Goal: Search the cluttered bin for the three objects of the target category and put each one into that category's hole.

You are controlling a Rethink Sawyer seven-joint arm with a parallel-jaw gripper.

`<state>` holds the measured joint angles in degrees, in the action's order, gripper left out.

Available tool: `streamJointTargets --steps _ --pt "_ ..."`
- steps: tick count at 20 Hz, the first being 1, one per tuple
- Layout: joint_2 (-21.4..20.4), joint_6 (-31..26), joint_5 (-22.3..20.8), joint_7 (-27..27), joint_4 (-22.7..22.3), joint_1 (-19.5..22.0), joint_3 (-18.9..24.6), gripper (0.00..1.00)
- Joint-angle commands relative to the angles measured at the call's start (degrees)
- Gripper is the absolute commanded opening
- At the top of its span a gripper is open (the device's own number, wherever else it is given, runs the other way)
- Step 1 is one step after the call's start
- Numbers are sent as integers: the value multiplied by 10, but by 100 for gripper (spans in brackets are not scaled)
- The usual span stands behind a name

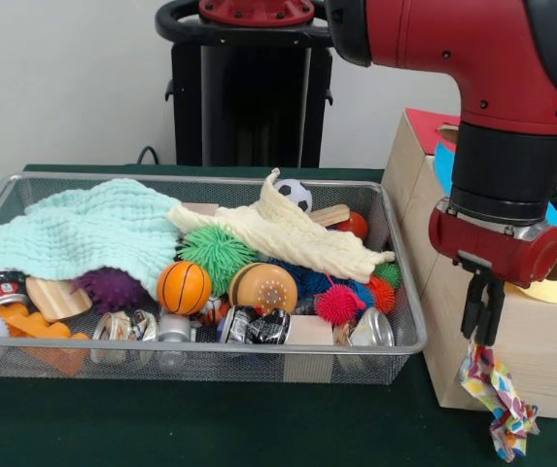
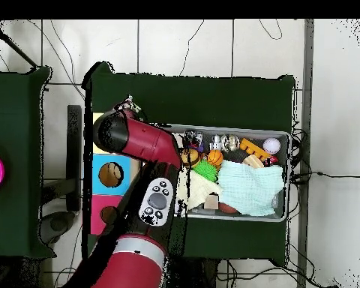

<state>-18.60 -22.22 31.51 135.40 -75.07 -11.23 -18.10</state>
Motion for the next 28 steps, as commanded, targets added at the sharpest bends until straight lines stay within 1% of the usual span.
streamJointTargets --steps 1,3,9,16,21,25,28 --pt "-33 -107 -49 29 -22 -31 38 0" --pt "-35 -100 -58 21 -22 -35 31 0" --pt "-52 -100 -81 -13 -34 -22 46 0" --pt "-70 -89 -113 -18 -44 -23 44 0" --pt "-84 -85 -145 -23 -47 -21 46 0" --pt "-96 -97 -154 -21 -54 -11 63 0" --pt "-102 -93 -161 -19 -61 -6 71 0"
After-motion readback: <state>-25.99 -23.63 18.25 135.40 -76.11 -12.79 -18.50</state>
